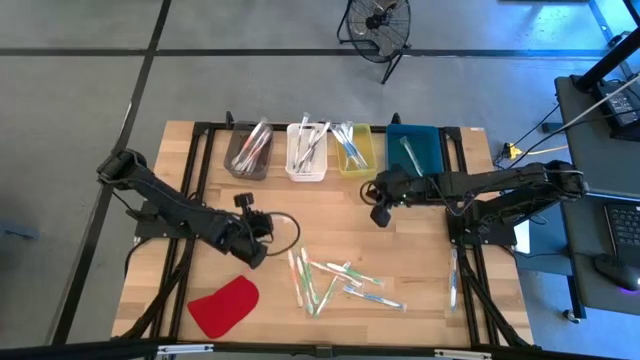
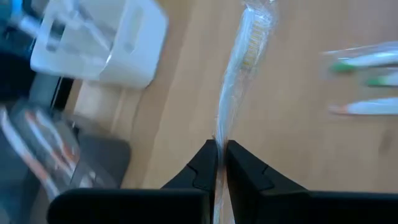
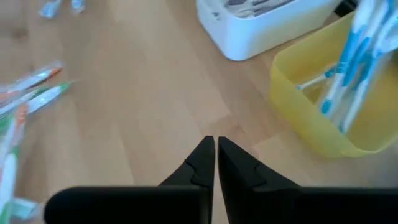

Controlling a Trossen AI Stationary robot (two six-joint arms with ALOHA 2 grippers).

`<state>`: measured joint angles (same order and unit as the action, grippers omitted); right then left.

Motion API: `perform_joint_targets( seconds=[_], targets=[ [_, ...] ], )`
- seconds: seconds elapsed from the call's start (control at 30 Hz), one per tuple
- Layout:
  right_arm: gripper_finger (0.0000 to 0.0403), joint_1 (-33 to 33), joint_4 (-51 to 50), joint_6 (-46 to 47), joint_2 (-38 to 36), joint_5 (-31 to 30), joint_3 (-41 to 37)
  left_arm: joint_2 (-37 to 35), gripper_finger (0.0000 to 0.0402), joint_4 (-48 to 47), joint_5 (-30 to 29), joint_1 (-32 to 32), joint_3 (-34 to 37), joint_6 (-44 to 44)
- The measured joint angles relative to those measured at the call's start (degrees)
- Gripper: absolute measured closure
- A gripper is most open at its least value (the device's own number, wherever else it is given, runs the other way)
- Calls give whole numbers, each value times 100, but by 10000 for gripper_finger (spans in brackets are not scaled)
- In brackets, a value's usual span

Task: Pick & Place Toothbrushes
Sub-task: Put the orange toothbrush into the black bin

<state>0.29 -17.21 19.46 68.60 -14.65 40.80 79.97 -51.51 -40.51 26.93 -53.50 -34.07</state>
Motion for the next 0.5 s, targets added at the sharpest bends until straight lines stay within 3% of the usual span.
perform_joint_targets(
  seconds=[0.23, 0.5],
  targets=[
    [371, 526, 1, 284, 0, -146, 0, -416, 384, 18, -305, -623, 353, -634],
    [395, 923, 0, 414, 0, -145, 0, -657, 384, 27, -923, -1428, 363, -1117]
  ],
)
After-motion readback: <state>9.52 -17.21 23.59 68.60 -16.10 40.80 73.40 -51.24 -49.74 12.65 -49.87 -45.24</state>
